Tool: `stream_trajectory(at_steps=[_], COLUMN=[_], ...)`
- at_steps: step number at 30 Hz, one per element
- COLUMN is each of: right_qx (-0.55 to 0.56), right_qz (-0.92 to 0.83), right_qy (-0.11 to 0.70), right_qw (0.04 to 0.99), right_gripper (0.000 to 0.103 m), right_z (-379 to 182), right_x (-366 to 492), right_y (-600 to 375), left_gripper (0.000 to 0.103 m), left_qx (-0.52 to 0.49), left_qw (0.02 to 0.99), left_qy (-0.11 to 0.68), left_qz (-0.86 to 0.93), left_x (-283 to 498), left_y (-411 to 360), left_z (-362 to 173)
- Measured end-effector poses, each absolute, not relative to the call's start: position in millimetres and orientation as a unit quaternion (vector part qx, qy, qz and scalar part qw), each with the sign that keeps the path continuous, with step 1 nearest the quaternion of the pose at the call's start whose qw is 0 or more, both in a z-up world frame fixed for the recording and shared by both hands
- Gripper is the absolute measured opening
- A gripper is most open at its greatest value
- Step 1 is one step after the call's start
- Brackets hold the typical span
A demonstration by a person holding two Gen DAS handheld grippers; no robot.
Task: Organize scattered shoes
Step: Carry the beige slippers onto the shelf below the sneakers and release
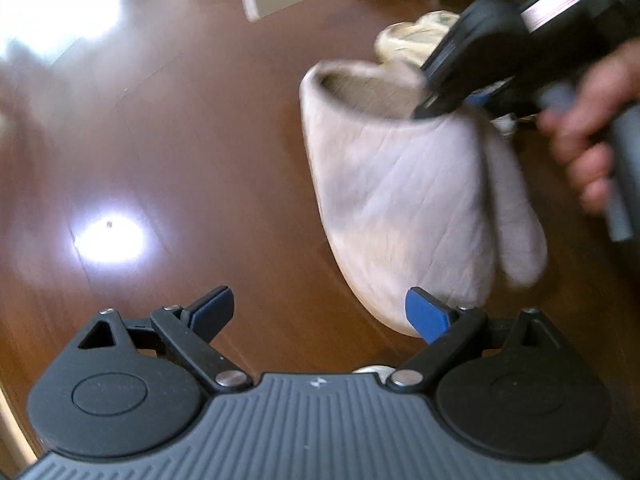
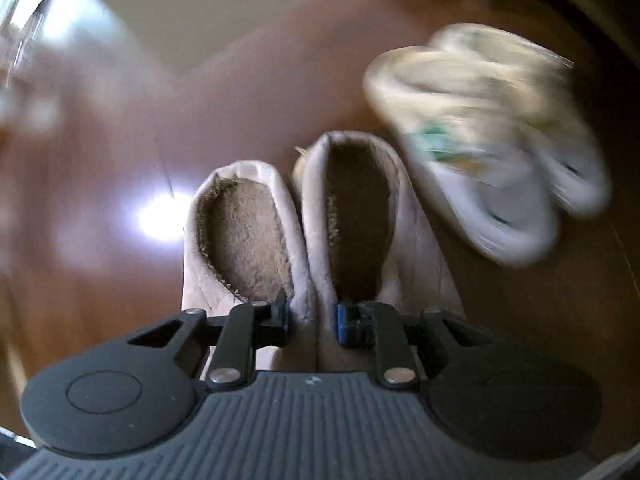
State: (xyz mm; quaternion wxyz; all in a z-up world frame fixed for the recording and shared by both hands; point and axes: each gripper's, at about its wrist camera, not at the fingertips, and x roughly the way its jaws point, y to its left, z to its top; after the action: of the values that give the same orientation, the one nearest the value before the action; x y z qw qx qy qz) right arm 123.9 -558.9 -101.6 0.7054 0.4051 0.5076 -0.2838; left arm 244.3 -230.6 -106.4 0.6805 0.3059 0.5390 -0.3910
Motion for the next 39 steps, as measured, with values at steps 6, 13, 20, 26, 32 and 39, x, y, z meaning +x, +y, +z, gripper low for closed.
stream_trajectory(at_steps=[6,13,20,26,32,39], right_qx=[0.452,0.421,0.362,0.276,0.046,0.208], right_qz=[-0.448,-0.601,-0.631,-0.592,-0.549,-0.426], right_qy=[0.391,0.291,0.276,0.273,0.247,0.338], right_qw=[0.665,0.614,0.627,0.707,0.797,0.813], right_gripper=[0.018,0.019,0.025,0.058,0.061,0.014], right_z=[-20.0,-18.0,-78.5,-81.0,-39.7,-62.0], right_x=[50.0,6.7,0.4,-19.1,-61.3,-116.1], right_y=[-636.5,-754.3,-814.6,-802.9,-681.5,-613.9], left_gripper=[0.097,0.097,0.097,0.097,0.096,0.097], left_qx=[0.291,0.305,0.341,0.391,0.406,0.424], left_qw=[0.671,0.665,0.613,0.534,0.507,0.445], left_qy=[0.500,0.373,0.239,0.113,0.074,0.038], left_qz=[-0.464,-0.571,-0.671,-0.741,-0.757,-0.788], left_x=[231.2,217.4,194.0,164.3,155.8,150.7], left_y=[-289.5,-399.7,-472.3,-492.5,-484.4,-479.0], left_z=[-74.5,-84.8,-158.8,-219.3,-222.5,-215.5])
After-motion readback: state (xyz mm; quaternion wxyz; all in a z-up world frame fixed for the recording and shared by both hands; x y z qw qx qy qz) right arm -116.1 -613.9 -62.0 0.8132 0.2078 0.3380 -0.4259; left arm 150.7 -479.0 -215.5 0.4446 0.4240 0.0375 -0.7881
